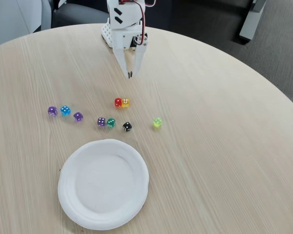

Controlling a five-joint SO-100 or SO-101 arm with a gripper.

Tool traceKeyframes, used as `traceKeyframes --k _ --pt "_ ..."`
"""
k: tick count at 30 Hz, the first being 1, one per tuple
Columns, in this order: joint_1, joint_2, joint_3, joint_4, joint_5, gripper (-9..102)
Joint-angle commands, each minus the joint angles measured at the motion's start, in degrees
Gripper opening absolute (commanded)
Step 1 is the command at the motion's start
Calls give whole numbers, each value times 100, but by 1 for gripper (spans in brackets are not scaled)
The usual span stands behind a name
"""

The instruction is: Pick a purple dice and put it in the plate.

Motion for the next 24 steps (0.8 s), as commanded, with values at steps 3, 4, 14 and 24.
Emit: traceKeyframes --k 3,4,14,24 --pt "18 26 -26 -35 26 1" --pt "26 26 -26 -35 26 1" --pt "-26 26 -26 -35 26 1" --pt "9 26 -26 -35 26 1"
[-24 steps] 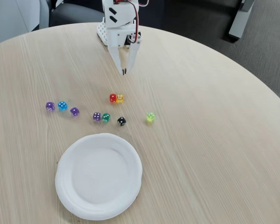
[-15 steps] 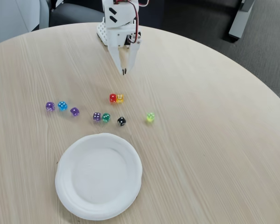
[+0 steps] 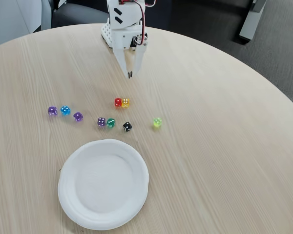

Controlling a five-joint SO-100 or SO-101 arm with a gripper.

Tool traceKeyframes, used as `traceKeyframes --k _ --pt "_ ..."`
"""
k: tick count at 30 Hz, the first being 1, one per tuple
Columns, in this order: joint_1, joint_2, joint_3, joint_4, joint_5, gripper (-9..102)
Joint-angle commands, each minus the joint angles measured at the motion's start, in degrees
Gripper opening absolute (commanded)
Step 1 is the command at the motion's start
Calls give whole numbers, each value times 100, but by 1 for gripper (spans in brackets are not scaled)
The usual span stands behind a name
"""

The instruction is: Pick a purple dice and put it in the plate.

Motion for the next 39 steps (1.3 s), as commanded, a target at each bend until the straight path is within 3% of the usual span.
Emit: traceKeyframes --k 1,39 --pt "18 26 -26 -35 26 1" --pt "-53 -62 -158 -44 686 1"
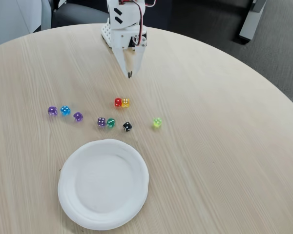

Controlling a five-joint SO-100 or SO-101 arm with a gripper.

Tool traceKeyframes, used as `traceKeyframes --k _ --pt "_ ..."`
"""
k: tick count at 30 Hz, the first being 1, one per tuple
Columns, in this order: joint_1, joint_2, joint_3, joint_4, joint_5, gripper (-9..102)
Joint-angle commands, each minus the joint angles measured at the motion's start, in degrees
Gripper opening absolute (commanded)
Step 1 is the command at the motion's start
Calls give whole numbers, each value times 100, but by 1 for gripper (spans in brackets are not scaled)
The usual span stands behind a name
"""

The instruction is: Pick a purple dice and put it in the plate.

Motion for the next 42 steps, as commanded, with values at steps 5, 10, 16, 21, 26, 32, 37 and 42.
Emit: traceKeyframes --k 5,10,16,21,26,32,37,42 --pt "35 -62 -422 -44 -334 2" --pt "35 -114 -984 -44 -114 4" --pt "-53 -1107 -1802 -44 220 4" --pt "-53 -2646 -2777 -44 606 6" --pt "35 -4526 -3964 -44 1046 8" --pt "53 -6697 -5396 -44 1837 11" --pt "70 -7726 -6416 -35 2417 14" --pt "299 -7954 -7172 18 2936 15"
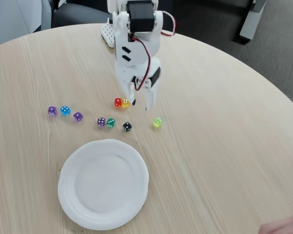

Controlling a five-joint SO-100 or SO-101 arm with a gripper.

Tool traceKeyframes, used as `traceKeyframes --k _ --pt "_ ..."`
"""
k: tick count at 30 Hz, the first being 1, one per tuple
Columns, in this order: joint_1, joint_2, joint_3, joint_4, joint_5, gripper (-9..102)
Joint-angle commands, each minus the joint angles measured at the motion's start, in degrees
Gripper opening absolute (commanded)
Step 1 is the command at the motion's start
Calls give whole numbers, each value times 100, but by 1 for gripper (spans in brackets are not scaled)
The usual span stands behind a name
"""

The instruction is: Pick a purple dice and put it in the plate.

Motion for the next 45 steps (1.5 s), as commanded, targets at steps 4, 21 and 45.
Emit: traceKeyframes --k 4,21,45 --pt "896 -35 -457 9 229 15" --pt "3278 -527 -422 -44 -633 15" --pt "3296 -2109 -510 -53 -378 16"
